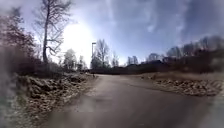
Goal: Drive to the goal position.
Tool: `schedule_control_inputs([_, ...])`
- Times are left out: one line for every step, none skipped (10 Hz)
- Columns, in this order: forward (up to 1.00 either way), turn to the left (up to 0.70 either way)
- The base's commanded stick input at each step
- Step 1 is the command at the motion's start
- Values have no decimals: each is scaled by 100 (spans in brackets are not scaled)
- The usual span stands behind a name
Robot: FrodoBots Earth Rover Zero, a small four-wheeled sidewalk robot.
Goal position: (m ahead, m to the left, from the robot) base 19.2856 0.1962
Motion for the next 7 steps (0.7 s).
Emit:
schedule_control_inputs([85, 0])
schedule_control_inputs([85, 1])
schedule_control_inputs([85, 2])
schedule_control_inputs([85, 3])
schedule_control_inputs([85, 3])
schedule_control_inputs([85, 4])
schedule_control_inputs([85, 5])
